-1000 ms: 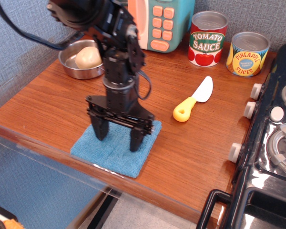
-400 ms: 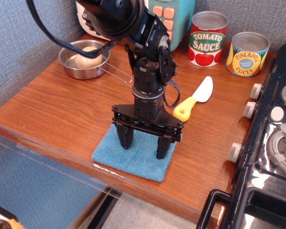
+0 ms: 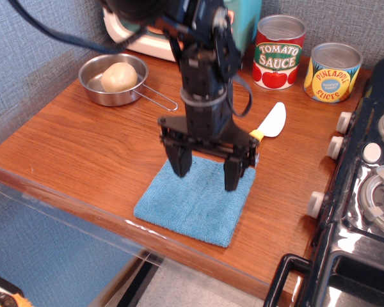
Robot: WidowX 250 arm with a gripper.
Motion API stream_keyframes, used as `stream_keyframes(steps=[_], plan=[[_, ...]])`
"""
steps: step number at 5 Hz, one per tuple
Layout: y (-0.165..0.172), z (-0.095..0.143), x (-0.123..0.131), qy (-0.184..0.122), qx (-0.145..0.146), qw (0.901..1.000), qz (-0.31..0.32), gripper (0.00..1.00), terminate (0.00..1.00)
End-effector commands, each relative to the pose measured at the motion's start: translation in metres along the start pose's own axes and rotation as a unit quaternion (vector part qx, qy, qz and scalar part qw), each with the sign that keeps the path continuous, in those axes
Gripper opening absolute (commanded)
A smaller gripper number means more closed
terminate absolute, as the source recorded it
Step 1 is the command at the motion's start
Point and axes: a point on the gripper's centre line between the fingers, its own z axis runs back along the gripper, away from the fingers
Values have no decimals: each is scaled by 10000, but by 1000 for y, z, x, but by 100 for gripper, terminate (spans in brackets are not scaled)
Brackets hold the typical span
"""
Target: Move the blue cloth to the right in front of the knife
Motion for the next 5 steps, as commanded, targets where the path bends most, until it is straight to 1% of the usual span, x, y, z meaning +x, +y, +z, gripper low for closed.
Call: stream_keyframes(steps=[1,2,3,4,5], plan=[[6,45,17,-453,64,9985,-314,100,0],[12,48,19,-406,42,9985,-370,100,0],[20,45,19,-254,120,9990,-349,100,0],[20,45,19,-254,120,9990,-349,100,0],[20,45,19,-254,120,9990,-349,100,100]])
